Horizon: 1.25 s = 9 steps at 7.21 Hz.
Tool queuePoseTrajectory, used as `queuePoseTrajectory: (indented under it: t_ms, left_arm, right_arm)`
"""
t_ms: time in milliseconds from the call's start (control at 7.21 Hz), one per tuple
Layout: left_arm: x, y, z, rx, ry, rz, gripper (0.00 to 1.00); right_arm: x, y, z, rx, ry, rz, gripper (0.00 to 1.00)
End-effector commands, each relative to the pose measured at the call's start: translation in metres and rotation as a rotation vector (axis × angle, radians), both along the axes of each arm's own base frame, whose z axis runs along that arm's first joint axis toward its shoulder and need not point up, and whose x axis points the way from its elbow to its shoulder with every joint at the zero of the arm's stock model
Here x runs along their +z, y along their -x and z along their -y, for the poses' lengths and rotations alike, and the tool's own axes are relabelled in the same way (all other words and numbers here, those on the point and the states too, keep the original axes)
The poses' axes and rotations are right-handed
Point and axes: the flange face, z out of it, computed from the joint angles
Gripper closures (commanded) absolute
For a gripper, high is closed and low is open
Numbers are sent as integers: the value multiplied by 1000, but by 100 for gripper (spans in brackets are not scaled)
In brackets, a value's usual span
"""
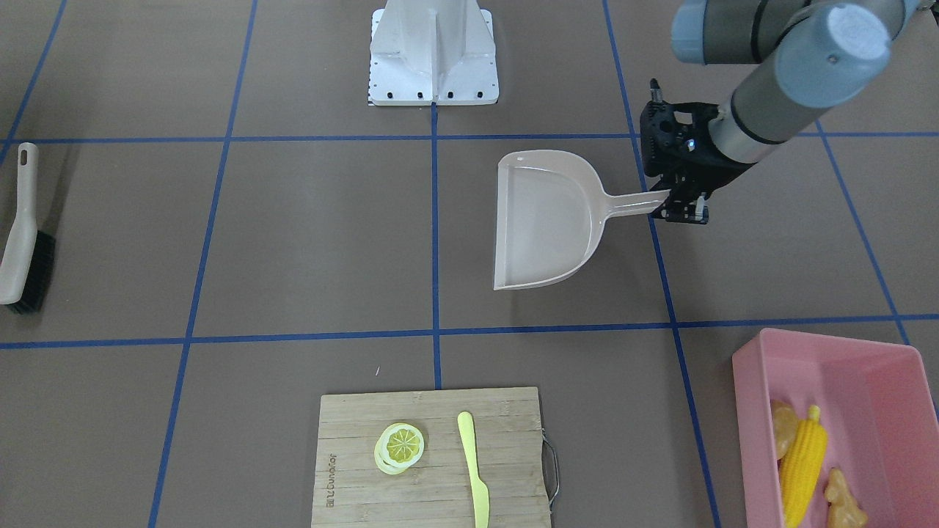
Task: Sweep and dump trash into bin
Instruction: 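Lower the empty dustpan back onto the table with the left gripper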
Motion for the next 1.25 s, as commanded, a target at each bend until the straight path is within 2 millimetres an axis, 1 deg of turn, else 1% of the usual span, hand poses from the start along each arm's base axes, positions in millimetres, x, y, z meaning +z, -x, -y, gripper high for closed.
queuePoseTrajectory:
  t_ms: [0,139,277,416,554,693,832,970,1109]
  left_arm:
    - [2,-48,-20,37,-55,-34,100]
    - [-1,-50,-24,9,-12,-32,100]
    - [0,-55,-26,-2,13,-30,100]
    - [1,-56,-27,-1,18,-27,100]
    - [2,-57,-27,-2,23,-26,22]
    - [2,-57,-28,2,27,-31,1]
    - [1,-57,-29,11,32,-39,1]
    - [0,-56,-29,12,33,-43,1]
    - [-4,-49,-28,20,44,-69,1]
  right_arm:
    - [-24,-3,-7,6,36,-14,0]
    - [-23,-6,-13,11,42,-16,0]
    - [-14,-9,-23,11,50,-26,0]
    - [0,-14,-37,-1,29,-70,0]
    - [11,-21,-48,-50,-29,-91,0]
    - [19,-32,-48,-65,-37,-84,0]
    - [18,-48,-48,-29,-35,-74,0]
    - [12,-51,-46,-14,-38,-30,0]
    - [5,-50,-45,-1,-28,7,0]
